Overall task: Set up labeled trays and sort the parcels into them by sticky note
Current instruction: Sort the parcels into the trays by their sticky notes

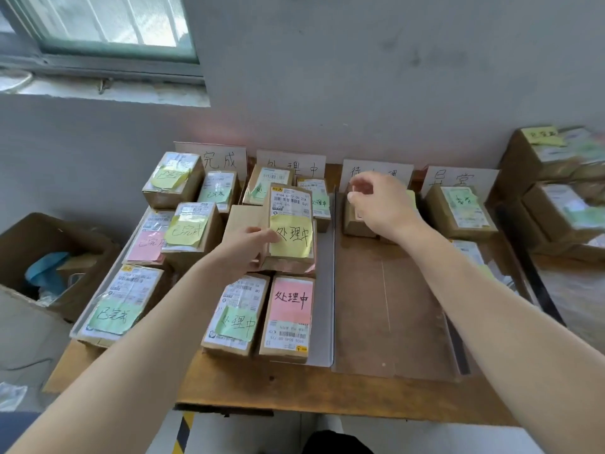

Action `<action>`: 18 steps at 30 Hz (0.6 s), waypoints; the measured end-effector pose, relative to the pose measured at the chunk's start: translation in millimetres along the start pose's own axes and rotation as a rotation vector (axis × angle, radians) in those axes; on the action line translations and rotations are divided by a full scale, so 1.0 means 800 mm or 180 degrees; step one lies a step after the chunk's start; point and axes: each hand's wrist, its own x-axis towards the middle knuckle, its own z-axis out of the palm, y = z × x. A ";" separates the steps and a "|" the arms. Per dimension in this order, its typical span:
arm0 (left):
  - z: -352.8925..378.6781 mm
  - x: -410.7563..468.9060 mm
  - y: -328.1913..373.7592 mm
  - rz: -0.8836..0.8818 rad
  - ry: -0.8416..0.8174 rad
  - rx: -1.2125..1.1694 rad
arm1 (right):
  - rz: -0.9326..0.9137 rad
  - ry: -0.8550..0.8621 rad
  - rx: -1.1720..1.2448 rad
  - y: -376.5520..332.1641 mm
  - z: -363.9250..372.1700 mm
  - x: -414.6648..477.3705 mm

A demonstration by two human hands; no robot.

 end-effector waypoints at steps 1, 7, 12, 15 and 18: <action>0.008 0.008 0.001 -0.0070 0.0071 0.0010 | -0.0034 -0.0016 -0.0010 0.005 -0.006 0.008; 0.057 0.047 0.005 -0.0204 0.0457 0.0085 | -0.0177 -0.0217 0.0102 0.041 -0.019 0.043; 0.071 0.062 -0.001 -0.0188 0.1071 0.0431 | -0.0326 -0.0405 0.0198 0.055 -0.009 0.065; 0.075 0.067 -0.005 -0.0132 0.1487 0.0566 | -0.0405 -0.0605 0.0285 0.058 -0.003 0.071; 0.078 0.065 -0.006 -0.0129 0.1728 0.0598 | -0.0443 -0.0671 0.0345 0.058 0.002 0.074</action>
